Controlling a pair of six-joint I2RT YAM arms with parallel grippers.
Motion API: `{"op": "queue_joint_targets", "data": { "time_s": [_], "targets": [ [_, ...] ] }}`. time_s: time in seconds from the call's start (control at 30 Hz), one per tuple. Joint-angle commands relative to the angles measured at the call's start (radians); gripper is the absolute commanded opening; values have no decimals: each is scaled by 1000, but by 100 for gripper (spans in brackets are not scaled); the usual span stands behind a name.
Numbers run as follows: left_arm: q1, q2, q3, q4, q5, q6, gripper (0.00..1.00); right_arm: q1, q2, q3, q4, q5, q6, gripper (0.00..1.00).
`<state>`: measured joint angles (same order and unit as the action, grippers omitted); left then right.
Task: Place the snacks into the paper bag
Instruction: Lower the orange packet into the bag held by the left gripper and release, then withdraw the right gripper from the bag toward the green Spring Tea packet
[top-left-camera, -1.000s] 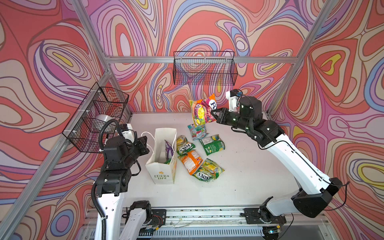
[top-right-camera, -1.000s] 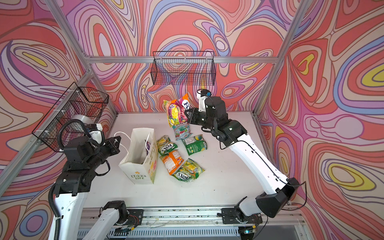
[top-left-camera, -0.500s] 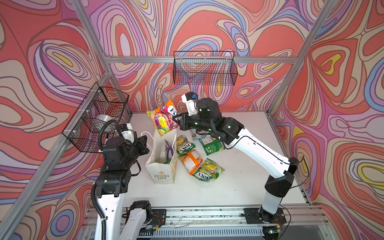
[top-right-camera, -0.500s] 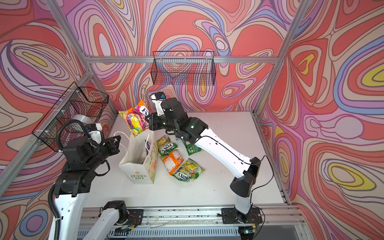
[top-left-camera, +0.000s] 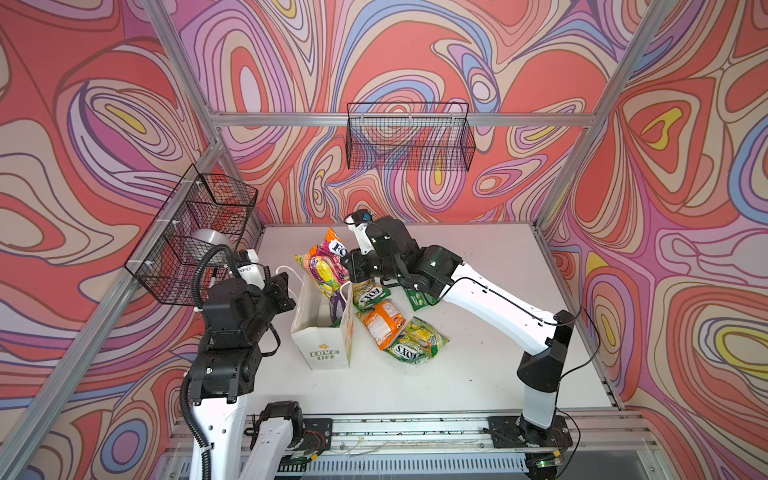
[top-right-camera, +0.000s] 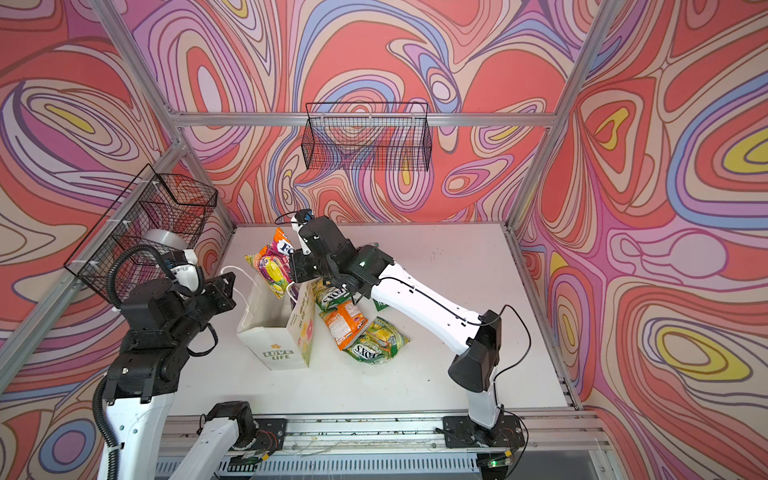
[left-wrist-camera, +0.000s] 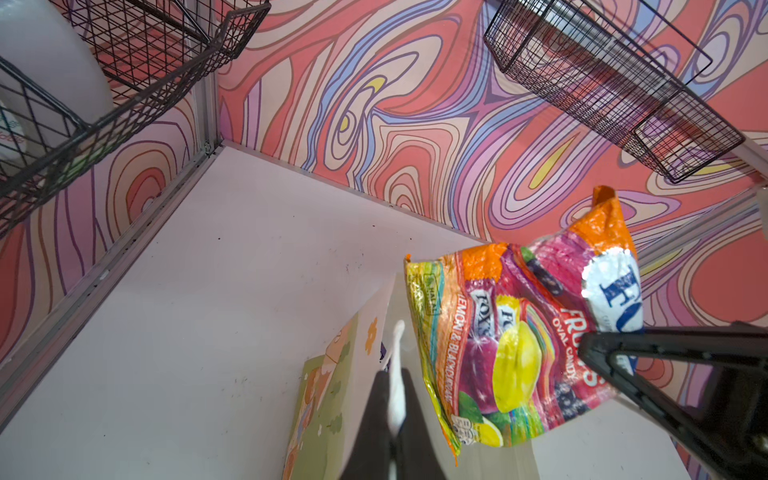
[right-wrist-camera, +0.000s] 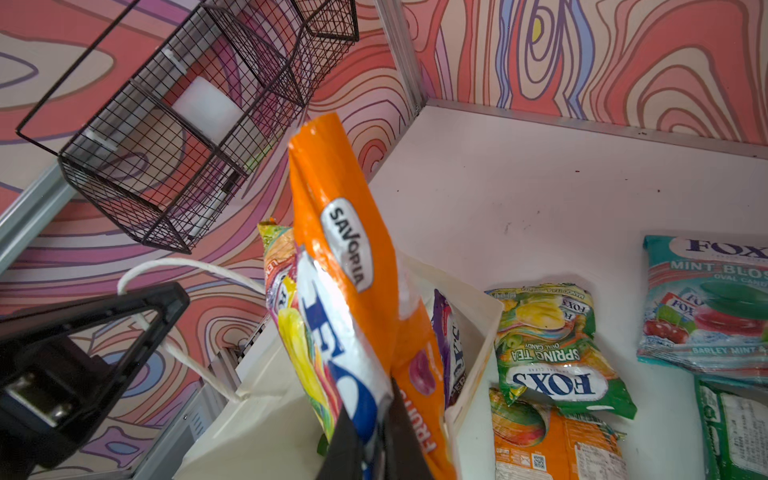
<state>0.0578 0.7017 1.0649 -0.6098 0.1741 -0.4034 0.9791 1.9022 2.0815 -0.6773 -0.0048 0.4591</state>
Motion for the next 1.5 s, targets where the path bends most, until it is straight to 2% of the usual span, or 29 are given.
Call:
{"op": "queue_joint_targets", "data": {
  "time_s": [0.0, 0.2, 0.43, 0.5, 0.6, 0.93, 1.17, 1.37, 1.47],
  "targets": [
    [-7, -3, -4, -2, -22, 9, 0, 19, 23, 39, -54, 53, -33, 0],
    [-7, 1, -5, 0, -16, 10, 0, 55, 42, 65, -130, 138, -55, 0],
    [-7, 7, -6, 0, -12, 9, 0, 63, 47, 58, -156, 177, -62, 0],
    [-7, 7, -7, 1, -16, 10, 0, 64, 46, 58, -153, 168, -64, 14],
    [-7, 9, -6, 2, -13, 9, 0, 64, 46, 61, -144, 161, -73, 26],
    [-7, 12, -7, 2, -2, 9, 0, 64, 14, 45, -95, 141, -89, 38],
    [-7, 18, -5, 1, 1, 9, 0, 65, -27, 53, -69, 155, -120, 59],
    [-7, 25, -5, -1, 0, 9, 0, 64, -98, 17, -49, 202, -144, 84],
    [-7, 22, -7, 0, 2, 11, 0, 64, -158, -29, -36, 251, -158, 90]
  ]
}}
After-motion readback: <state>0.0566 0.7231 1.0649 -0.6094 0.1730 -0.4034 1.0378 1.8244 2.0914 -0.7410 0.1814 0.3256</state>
